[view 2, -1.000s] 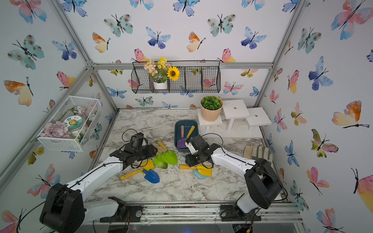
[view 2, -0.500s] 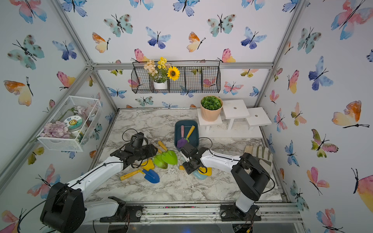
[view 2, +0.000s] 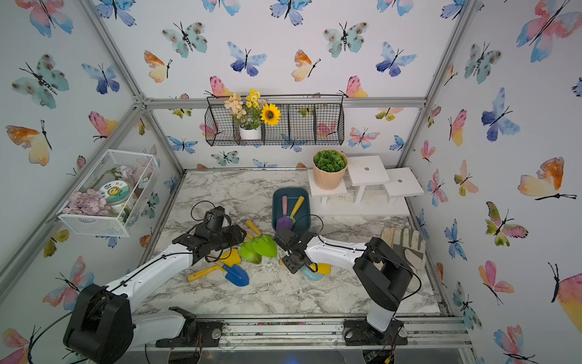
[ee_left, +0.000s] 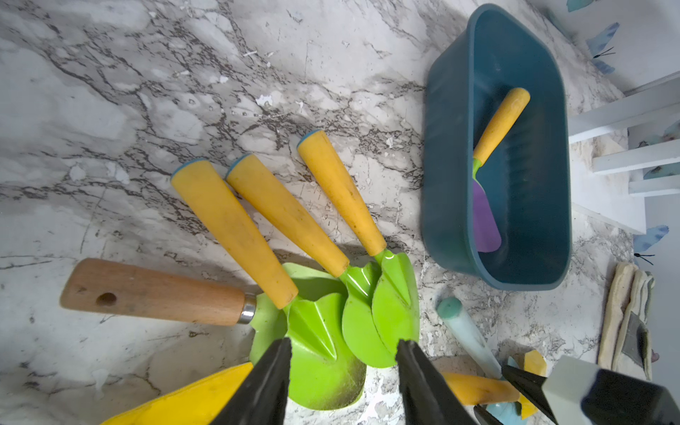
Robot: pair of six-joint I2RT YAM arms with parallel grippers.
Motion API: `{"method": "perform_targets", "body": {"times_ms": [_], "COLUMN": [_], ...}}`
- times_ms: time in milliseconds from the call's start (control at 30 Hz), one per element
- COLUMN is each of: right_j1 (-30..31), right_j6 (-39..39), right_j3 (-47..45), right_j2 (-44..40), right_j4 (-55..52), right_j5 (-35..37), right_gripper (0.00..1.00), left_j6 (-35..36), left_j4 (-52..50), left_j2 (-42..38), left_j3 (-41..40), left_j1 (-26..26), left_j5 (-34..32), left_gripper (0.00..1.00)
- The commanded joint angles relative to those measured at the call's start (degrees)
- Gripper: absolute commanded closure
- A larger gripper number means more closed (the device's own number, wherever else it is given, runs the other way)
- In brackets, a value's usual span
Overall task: Put the shovel into the storage box
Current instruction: Pick up the shovel from the center of the board.
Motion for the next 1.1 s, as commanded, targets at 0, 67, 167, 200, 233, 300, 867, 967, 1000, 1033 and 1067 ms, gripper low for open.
{"method": "perform_targets", "body": {"times_ms": [0,67,167,200,233,300,867,967,1000,1033,1067], "right_j1": [0.32,0.41,0.50,0.58,0.59,0.59,1.20,1.20,1.20,1.20,1.20], "right_j6": [-1.54,-1.80,-2.14,-2.21,-2.28,-2.66,-3.33,-3.33,-3.22,-3.15,-3.00], "right_j3": [1.09,0.95,0.74,0.77,0.85,1.05,2.39,3.05,3.22,3.45,3.70], "right_j2": [2.05,2.59,3.22,3.47,3.65,4.11,3.91,2.95,2.83,2.74,2.67], "right_j4": [-2.44,-2.26,-1.71,-1.59,-1.52,-1.32,-1.76,-2.33,-2.63,-2.87,-3.27], "right_j5": [3.90,4.04,4.36,4.79,5.11,5.90,11.66,12.10,12.27,12.37,12.56], "right_gripper": [0.49,0.50,0.51,0.52,0.53,0.55,0.74,0.75,0.75,0.75,0.75], "left_j6": [0.64,0.62,0.58,0.57,0.62,0.57,0.64,0.97,1.01,1.15,1.27], "left_j4": [0.46,0.44,0.51,0.55,0.51,0.51,0.52,0.33,0.32,0.28,0.25], "left_j2": [0.57,0.58,0.50,0.50,0.46,0.50,1.19,1.34,1.44,1.54,1.69], "left_j3": [-0.18,-0.18,-0.18,-0.18,-0.16,-0.16,1.00,1.61,1.83,2.05,2.27], "left_j1": [-0.15,-0.20,-0.21,-0.21,-0.14,-0.21,-0.18,-0.20,-0.17,-0.21,-0.22], "left_j5": [0.43,0.36,0.31,0.33,0.30,0.25,0.57,0.75,0.88,0.89,0.99], "left_gripper": [0.48,0.48,0.48,0.48,0.48,0.48,0.48,0.48,0.48,0.48,0.48]}}
